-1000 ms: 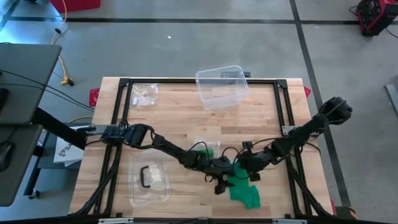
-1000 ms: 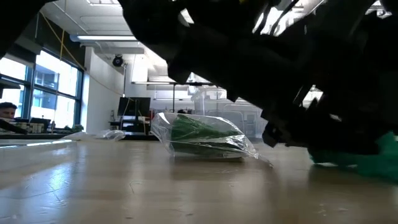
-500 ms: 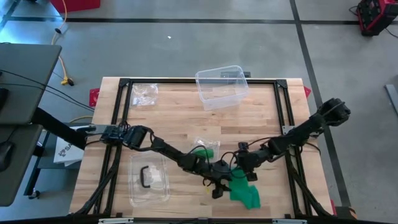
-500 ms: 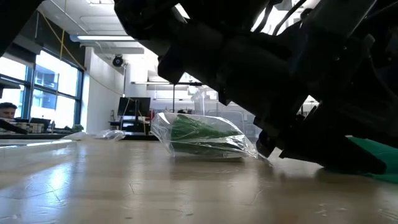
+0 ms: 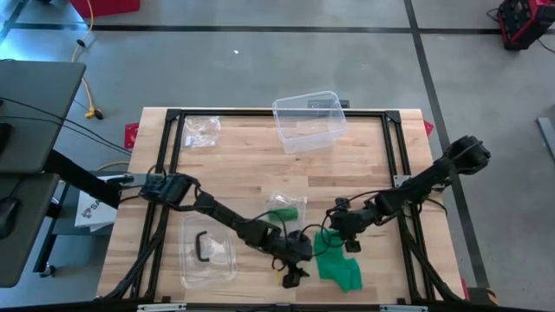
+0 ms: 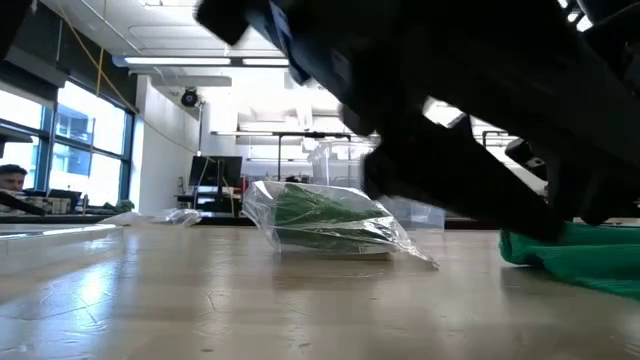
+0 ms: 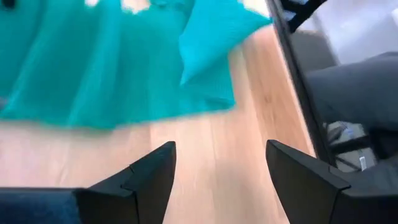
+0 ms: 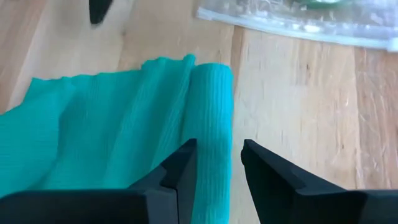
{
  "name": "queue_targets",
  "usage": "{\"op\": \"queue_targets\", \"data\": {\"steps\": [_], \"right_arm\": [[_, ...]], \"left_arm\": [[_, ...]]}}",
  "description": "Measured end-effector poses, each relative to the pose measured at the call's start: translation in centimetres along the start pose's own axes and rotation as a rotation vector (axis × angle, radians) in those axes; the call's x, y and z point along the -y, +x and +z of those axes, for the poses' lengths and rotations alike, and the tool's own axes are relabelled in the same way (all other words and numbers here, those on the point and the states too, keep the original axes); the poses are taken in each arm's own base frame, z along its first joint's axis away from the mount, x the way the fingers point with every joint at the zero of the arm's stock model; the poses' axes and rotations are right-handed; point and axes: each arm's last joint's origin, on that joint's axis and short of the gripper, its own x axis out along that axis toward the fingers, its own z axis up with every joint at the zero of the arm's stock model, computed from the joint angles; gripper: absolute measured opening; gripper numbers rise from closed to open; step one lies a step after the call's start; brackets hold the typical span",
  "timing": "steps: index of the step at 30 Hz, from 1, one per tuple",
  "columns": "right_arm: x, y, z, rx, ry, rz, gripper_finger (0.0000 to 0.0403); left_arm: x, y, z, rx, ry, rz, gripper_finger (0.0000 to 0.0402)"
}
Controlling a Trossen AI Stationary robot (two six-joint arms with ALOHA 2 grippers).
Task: Roll bandage
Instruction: Roll the blue bandage
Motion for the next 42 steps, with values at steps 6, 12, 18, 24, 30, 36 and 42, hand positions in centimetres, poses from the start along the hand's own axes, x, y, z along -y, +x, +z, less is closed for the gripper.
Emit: {"op": "queue_targets", "data": {"steps": [6, 12, 18, 24, 30, 36, 42], "right_arm": [[-0.2, -0.4, 0.6, 0.06, 0.013, 0.019, 0.0122], [-0.4, 0.7, 0.8, 0.091, 0.019, 0.023, 0.0122], [0.0, 2.7, 0.1, 0.058, 0.048, -0.084, 0.0122], [1.1, 3.1, 0.2, 0.054, 0.053, -0.16, 0.0116], [2.8, 3.1, 0.5, 0.028, 0.038, -0.19, 0.0099], [4.5, 3.0, 0.8, 0.001, 0.037, -0.154, 0.0087], [5.6, 3.0, 1.0, 0.001, 0.046, -0.156, 0.0085]], "left_arm": [[1.0, -0.8, 0.7, 0.098, 0.019, 0.097, 0.0241], [-1.0, 1.8, 1.2, 0.31, 0.043, 0.065, 0.0241], [-3.2, 3.5, -0.1, 0.22, -0.07, -0.04, 0.0241], [-2.3, 4.4, -1.7, 0.089, -0.12, -0.155, 0.0241], [-0.2, 4.4, -3.0, 0.05, -0.081, -0.153, 0.0241], [0.9, 4.4, -3.4, 0.052, -0.051, -0.134, 0.024], [4.0, 3.5, -1.9, 0.03, 0.04, -0.056, 0.0214]]}}
